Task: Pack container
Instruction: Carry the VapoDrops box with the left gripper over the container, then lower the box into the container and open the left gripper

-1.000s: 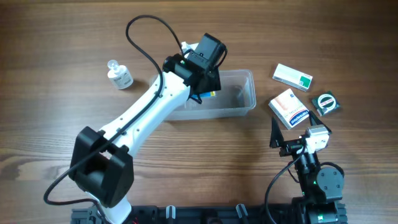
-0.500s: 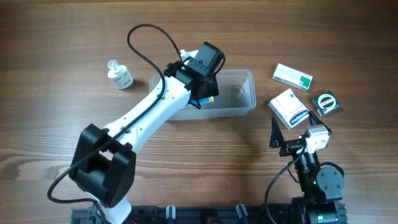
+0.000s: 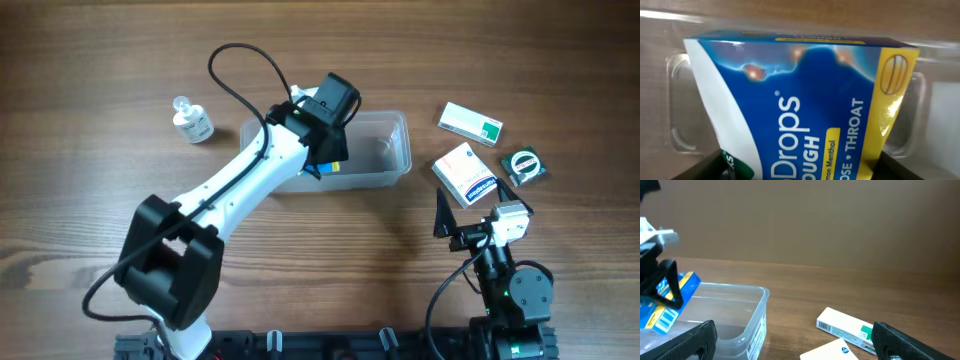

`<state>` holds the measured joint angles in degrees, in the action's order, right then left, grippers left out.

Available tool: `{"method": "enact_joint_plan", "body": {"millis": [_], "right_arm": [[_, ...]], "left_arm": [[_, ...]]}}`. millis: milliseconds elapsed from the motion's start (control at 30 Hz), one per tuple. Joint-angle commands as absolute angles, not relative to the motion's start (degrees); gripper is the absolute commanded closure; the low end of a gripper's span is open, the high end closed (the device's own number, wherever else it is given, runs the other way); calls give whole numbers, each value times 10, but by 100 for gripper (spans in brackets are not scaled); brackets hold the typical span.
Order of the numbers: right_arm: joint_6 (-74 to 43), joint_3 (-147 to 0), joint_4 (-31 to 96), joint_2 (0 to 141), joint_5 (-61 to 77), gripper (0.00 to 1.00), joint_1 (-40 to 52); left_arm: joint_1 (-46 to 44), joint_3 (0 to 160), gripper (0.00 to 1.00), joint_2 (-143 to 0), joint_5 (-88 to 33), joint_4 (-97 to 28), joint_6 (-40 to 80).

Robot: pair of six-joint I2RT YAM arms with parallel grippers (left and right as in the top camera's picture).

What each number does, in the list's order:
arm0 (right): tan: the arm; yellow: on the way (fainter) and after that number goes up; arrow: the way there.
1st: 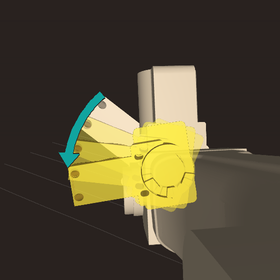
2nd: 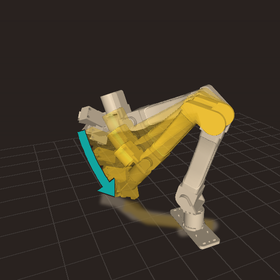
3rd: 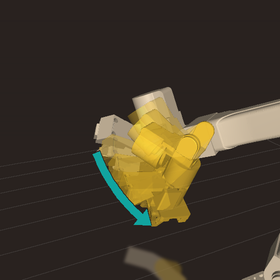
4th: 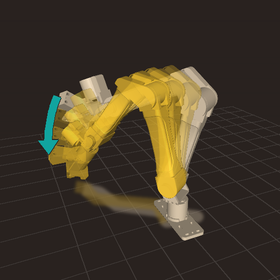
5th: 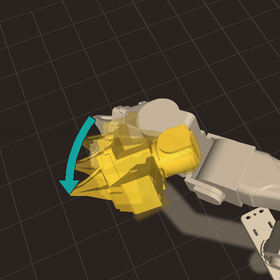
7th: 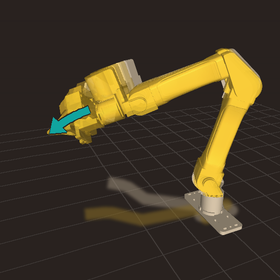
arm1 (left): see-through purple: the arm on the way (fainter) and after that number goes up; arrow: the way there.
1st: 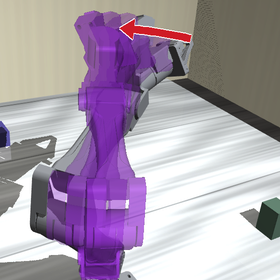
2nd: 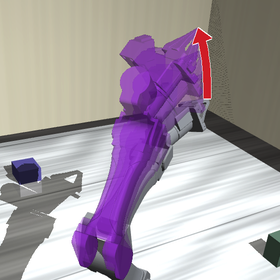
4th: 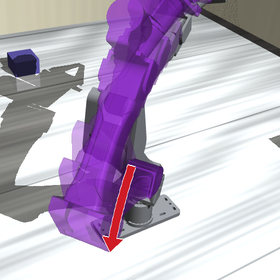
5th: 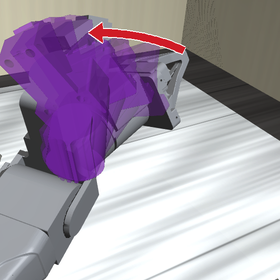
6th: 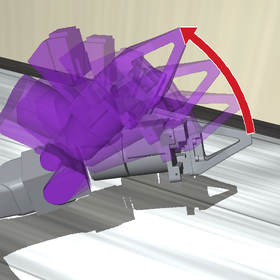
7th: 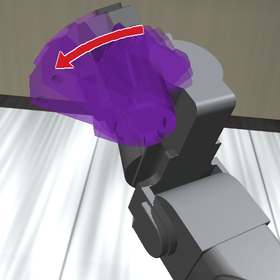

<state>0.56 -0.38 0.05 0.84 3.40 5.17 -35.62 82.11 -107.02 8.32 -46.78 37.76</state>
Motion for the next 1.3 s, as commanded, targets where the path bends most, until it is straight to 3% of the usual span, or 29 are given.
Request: {"method": "enact_joint_plan", "body": {"millis": [0,167,300,367,600,767,833,900,933,1267], "right_arm": [[11,-3,-1,5,39,0,51],[11,-3,-1,5,39,0,51],[11,-3,-1,5,39,0,51],[11,-3,-1,5,39,0,51],[11,-3,-1,5,39,0,51],[11,-3,-1,5,39,0,51],[11,-3,-1,5,39,0,51],[11,-3,-1,5,39,0,51],[11,-3,-1,5,39,0,51],[11,-3,-1,5,39,0,51]], "left_arm": [[-355,814,36,-1079,89,-476,362],[-355,814,37,-1077,88,-492,362],[-355,814,27,-1077,88,-491,362],[-355,814,13,-1077,88,-491,362],[-355,814,5,-1077,89,-490,332],[-354,814,14,-1075,90,-490,332],[-351,814,24,-1064,89,-489,332],[-353,814,86,-1055,73,-484,335],[-355,814,96,-1056,65,-482,335],[-344,814,96,-1086,86,-479,335]]}}
